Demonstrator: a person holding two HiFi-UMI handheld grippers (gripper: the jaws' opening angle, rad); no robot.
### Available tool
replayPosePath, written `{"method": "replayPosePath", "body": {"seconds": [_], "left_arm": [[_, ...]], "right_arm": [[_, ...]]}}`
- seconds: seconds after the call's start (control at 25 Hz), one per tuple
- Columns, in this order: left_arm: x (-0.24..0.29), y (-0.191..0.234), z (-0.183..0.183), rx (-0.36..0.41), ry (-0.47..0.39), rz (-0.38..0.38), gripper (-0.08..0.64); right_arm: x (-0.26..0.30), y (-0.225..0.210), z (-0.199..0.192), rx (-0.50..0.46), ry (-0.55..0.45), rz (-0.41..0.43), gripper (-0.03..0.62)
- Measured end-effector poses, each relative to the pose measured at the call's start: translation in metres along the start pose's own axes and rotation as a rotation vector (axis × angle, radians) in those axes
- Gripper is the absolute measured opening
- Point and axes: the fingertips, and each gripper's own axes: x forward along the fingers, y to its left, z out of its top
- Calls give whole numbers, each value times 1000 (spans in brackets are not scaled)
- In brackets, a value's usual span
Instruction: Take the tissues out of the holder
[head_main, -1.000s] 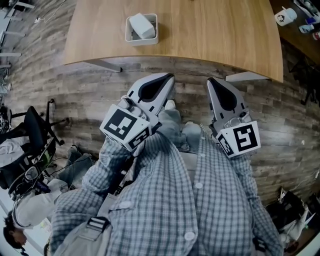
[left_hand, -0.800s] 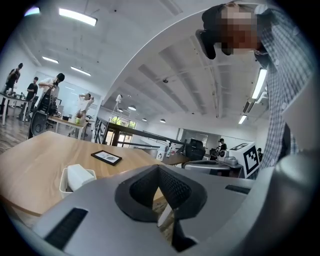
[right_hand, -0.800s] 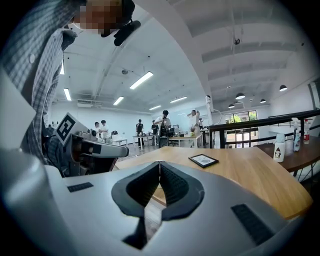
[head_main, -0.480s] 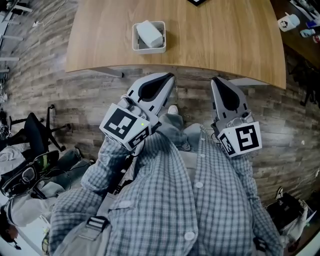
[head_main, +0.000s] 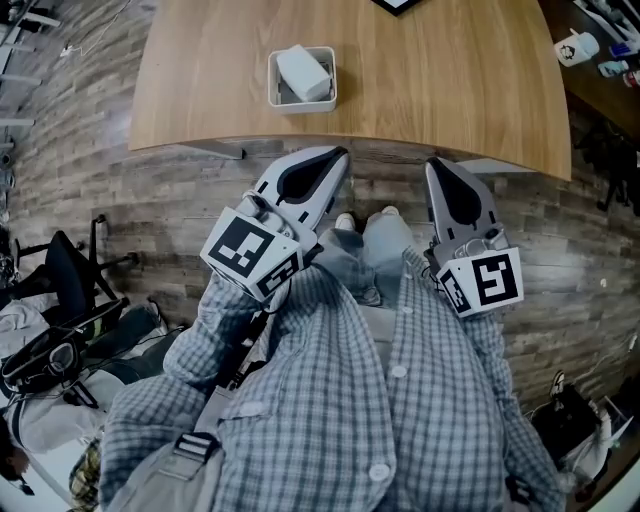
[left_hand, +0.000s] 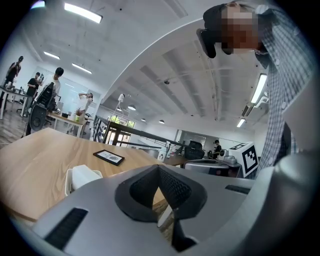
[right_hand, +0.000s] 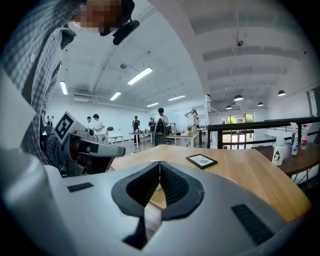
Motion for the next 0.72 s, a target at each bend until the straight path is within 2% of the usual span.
{"method": "replayPosePath", "body": {"seconds": [0.24, 0.72], "left_arm": [[9, 1, -3, -11, -4, 18, 0], [50, 26, 9, -8, 4, 89, -1]], "right_arm": [[-2, -18, -3, 3, 2, -16, 11], [36, -58, 3, 0, 9, 68, 11]]}}
